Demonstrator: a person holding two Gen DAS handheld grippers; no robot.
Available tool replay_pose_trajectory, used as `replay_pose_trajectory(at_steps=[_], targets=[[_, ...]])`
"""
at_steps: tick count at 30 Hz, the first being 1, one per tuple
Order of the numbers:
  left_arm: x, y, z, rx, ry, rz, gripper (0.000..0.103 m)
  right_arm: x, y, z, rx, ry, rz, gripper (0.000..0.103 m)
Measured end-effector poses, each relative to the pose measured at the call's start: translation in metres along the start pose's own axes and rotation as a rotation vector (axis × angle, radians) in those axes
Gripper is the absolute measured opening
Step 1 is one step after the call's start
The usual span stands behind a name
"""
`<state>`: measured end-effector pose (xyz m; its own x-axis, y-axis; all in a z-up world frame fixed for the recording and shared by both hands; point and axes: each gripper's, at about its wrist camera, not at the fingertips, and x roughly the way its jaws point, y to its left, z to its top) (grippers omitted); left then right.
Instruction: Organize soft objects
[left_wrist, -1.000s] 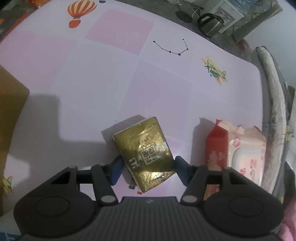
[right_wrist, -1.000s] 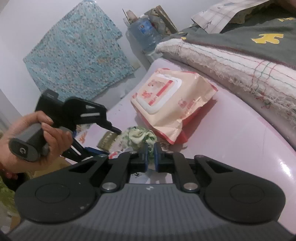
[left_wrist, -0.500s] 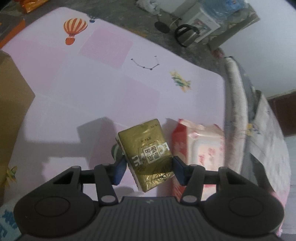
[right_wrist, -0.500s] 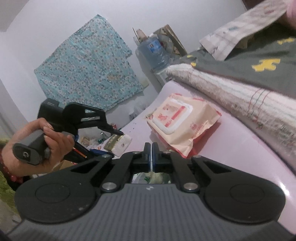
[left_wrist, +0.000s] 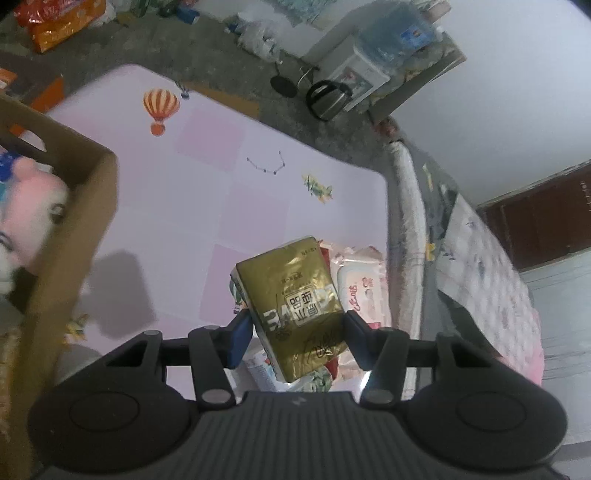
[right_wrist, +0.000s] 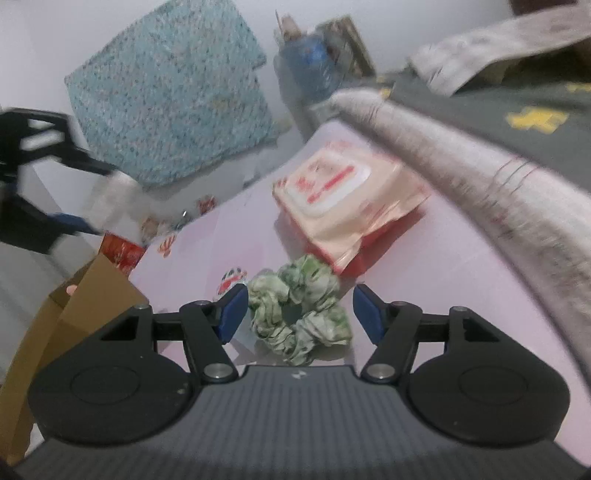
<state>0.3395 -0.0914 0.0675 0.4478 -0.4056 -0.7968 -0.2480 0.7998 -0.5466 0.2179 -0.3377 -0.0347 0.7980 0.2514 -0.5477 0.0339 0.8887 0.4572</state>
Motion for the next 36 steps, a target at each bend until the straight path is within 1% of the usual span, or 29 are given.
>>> replay_pose_trajectory(at_steps=[3,5,7,10,12,13,14,15,17,20,23,26,30,33,36], targets=[[-0.030,0.009,-0.003,0.008,-0.027,-0.018,0.055,0.021,0.002,-0.002,0.008,0.067,0.040,0.065],[-0.049,0.017,-0.003,0.010,-0.049,-0.027,0.055,0.028,0.008,-0.006,-0.016,0.092,0.043,0.068],[-0.069,0.029,-0.004,0.002,-0.072,-0.039,0.055,0.031,0.016,-0.010,-0.052,0.095,0.042,0.070],[-0.099,0.052,-0.007,-0.025,-0.114,-0.057,0.055,0.033,0.023,-0.014,-0.091,0.092,0.027,0.070],[-0.116,0.074,-0.009,-0.059,-0.136,-0.070,0.055,0.032,0.022,-0.015,-0.082,0.091,0.021,0.061],[-0.123,0.083,-0.010,-0.074,-0.145,-0.074,0.055,0.033,0.019,-0.015,-0.071,0.097,0.023,0.050],[-0.130,0.094,-0.012,-0.088,-0.154,-0.075,0.055,0.033,0.016,-0.014,-0.053,0.101,0.023,0.042],[-0.136,0.105,-0.013,-0.102,-0.162,-0.072,0.055,0.032,0.012,-0.014,-0.033,0.099,0.023,0.039],[-0.147,0.127,-0.017,-0.131,-0.175,-0.062,0.055,0.030,0.007,-0.013,-0.012,0.090,0.021,0.023],[-0.158,0.160,-0.025,-0.179,-0.187,-0.063,0.055,0.024,0.003,-0.012,0.025,0.064,0.018,0.012],[-0.168,0.188,-0.035,-0.207,-0.198,-0.064,0.055,0.015,-0.002,-0.011,0.086,0.043,0.032,0.009],[-0.179,0.209,-0.046,-0.201,-0.215,-0.061,0.055,-0.002,-0.009,-0.012,0.163,0.014,0.063,0.008],[-0.189,0.224,-0.062,-0.161,-0.231,-0.055,0.055,-0.036,-0.016,-0.014,0.280,-0.043,0.128,0.008],[-0.194,0.232,-0.072,-0.129,-0.231,-0.063,0.055,-0.063,-0.013,-0.015,0.332,-0.086,0.181,0.008],[-0.200,0.240,-0.080,-0.091,-0.230,-0.070,0.055,-0.088,-0.003,-0.016,0.354,-0.120,0.236,0.008]])
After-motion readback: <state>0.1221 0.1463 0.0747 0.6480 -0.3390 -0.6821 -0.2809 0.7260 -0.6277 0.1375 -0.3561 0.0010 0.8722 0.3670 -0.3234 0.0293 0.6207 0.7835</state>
